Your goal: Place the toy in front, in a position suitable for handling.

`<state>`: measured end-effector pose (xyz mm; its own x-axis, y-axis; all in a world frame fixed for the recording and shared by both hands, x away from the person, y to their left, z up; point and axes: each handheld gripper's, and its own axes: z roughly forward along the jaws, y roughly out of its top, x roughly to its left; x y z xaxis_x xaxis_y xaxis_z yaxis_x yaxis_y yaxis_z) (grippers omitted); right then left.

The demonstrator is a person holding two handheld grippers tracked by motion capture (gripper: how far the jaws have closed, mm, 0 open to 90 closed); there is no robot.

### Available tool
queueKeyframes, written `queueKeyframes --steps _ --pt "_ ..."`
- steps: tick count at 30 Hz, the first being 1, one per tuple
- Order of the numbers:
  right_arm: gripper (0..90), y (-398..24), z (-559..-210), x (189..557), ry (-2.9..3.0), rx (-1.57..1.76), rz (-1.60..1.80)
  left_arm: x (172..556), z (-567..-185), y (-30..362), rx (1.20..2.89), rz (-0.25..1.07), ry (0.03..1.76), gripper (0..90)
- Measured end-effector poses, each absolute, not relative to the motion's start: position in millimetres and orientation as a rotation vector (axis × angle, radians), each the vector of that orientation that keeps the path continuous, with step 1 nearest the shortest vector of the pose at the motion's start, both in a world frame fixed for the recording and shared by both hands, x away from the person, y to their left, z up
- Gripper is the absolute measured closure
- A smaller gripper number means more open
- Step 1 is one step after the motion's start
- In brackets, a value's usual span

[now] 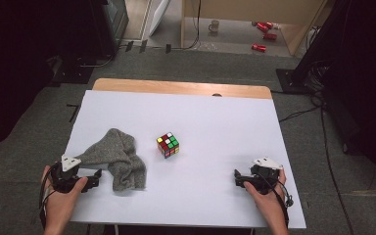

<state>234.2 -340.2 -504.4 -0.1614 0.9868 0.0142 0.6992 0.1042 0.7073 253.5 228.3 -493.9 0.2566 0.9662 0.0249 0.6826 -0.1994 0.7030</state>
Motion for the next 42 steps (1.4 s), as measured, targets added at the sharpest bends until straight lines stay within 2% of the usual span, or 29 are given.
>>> queueKeyframes --steps 17,25,26,29,30,31,32,35,39,40,42 --pt "0.0 -339.4 -503.6 234.0 1.915 1.642 0.805 256.4 -479.3 191.8 1.914 0.578 1.38 0.0" --pt "6.8 -334.4 -500.0 230.7 1.909 1.654 0.793 259.8 -481.6 166.1 1.967 0.525 1.323 0.0" --pt "6.8 -329.8 -499.2 229.3 1.924 1.655 0.806 260.3 -481.4 161.4 1.971 0.521 1.313 4.1" --pt "6.8 -324.8 -498.2 228.3 1.94 1.644 0.817 261.0 -480.7 152.0 1.976 0.509 1.284 8.6" --pt "6.8 -317.3 -496.3 227.0 1.954 1.624 0.829 261.9 -481.5 148.1 1.978 0.5 1.276 16.2" --pt "6.8 -317.3 -496.3 227.0 1.954 1.624 0.829 262.6 -482.2 146.5 1.982 0.495 1.276 16.2" --pt "6.8 -311.8 -494.7 226.2 1.965 1.611 0.841 265.2 -486.0 140.7 1.995 0.478 1.272 23.3" --pt "6.8 -303.1 -493.5 225.0 1.984 1.595 0.861 267.1 -490.3 133.9 2.01 0.502 1.261 36.6" --pt "7.0 -294.4 -493.1 223.7 2.004 1.574 0.874 268.1 -490.7 133.4 1.991 0.519 1.26 65.7" --pt "7.1 -291.5 -493.2 223.3 2.011 1.565 0.881 268.7 -490.8 134.9 1.983 0.51 1.259 65.7" --pt "7.2 -281.7 -491.9 221.6 2.036 1.538 0.903 268.7 -490.6 137.0 1.97 0.502 1.251 77.9"
